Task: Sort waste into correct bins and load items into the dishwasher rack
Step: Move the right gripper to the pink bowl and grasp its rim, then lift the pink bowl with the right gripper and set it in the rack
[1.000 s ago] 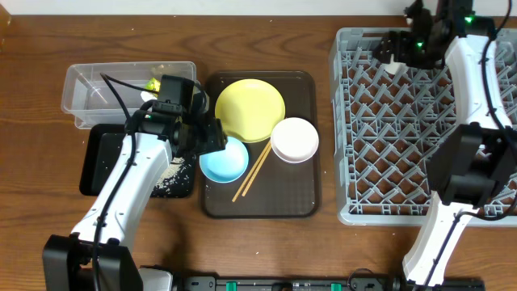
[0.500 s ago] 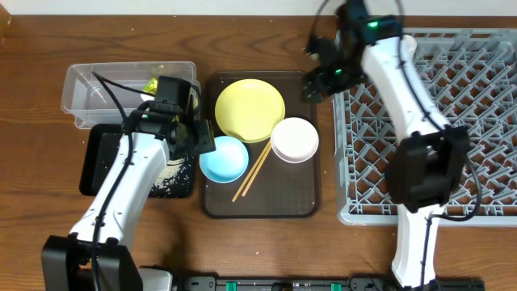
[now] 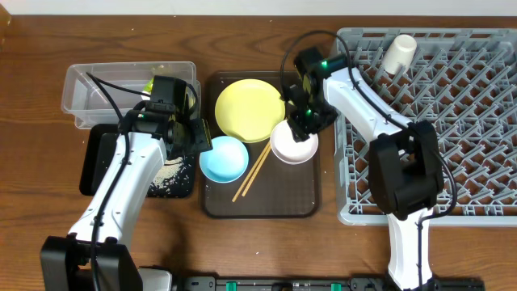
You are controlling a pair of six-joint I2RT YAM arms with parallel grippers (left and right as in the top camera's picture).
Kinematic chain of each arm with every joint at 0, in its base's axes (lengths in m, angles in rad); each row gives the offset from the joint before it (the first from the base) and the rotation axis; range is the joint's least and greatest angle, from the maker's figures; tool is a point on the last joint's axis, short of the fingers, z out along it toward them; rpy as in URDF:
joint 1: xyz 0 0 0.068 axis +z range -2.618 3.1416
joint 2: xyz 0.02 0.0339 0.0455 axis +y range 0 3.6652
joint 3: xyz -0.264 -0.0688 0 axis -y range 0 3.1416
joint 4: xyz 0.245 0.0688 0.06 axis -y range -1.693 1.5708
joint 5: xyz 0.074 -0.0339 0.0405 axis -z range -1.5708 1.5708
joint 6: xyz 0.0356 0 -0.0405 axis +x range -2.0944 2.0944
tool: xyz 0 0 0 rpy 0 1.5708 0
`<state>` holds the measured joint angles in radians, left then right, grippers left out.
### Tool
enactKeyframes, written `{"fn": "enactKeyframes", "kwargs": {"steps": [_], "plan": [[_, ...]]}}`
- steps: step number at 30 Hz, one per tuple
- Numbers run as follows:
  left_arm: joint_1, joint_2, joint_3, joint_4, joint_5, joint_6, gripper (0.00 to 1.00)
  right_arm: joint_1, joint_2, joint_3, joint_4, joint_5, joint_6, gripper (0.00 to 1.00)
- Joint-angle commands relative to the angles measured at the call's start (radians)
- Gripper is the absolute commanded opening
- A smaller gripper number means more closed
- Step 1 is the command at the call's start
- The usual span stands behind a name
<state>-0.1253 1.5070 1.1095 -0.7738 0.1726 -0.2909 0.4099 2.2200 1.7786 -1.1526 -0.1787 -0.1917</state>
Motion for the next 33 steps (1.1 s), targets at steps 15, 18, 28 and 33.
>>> {"fn": "enactKeyframes", "kwargs": {"steps": [15, 18, 28, 33], "plan": [[0.003, -0.011, 0.012, -0.001, -0.004, -0.002, 0.59, -0.021, -0.063, 0.005, 0.034, 0.101, 0.076, 0.01], [0.003, -0.011, 0.012, -0.001, -0.001, -0.002, 0.59, -0.024, -0.065, 0.005, 0.031, 0.100, 0.075, 0.01], [0.003, -0.011, 0.012, -0.007, -0.001, -0.002, 0.59, -0.047, -0.236, 0.008, 0.123, 0.151, 0.076, 0.01], [0.003, -0.011, 0.012, -0.007, -0.002, -0.002, 0.59, -0.090, -0.345, 0.008, 0.235, 0.374, 0.076, 0.01]]}}
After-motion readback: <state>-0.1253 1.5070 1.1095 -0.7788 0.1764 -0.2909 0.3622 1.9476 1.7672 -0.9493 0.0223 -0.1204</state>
